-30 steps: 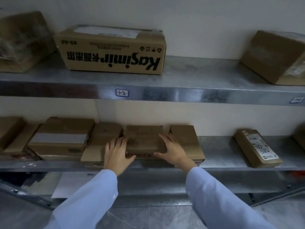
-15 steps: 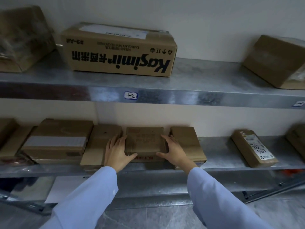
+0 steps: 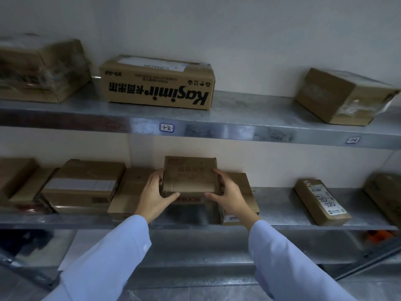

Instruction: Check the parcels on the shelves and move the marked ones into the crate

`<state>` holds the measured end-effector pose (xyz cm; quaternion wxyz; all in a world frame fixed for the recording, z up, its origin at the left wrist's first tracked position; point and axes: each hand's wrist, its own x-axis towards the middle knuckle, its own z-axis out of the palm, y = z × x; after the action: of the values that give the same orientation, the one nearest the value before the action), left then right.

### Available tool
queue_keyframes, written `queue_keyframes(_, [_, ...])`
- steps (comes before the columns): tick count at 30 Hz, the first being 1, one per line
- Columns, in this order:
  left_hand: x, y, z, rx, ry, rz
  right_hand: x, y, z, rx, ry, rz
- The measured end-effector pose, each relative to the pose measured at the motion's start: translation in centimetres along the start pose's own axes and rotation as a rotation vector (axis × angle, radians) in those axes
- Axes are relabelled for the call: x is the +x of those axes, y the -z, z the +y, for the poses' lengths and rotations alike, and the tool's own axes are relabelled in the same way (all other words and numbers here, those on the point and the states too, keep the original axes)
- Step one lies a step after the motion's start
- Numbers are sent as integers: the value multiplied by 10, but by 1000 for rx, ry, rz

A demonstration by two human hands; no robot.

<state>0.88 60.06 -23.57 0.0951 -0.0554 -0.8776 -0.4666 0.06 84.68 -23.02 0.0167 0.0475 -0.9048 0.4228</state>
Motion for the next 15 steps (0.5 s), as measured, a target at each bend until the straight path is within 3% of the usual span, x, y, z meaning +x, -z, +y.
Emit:
queue_keyframes(5, [-8, 11, 20, -117, 11, 8, -12, 15, -22, 170, -2, 31])
queue_keyframes(15, [-12, 27, 47, -132, 11, 5, -19, 32, -41, 233, 31, 21])
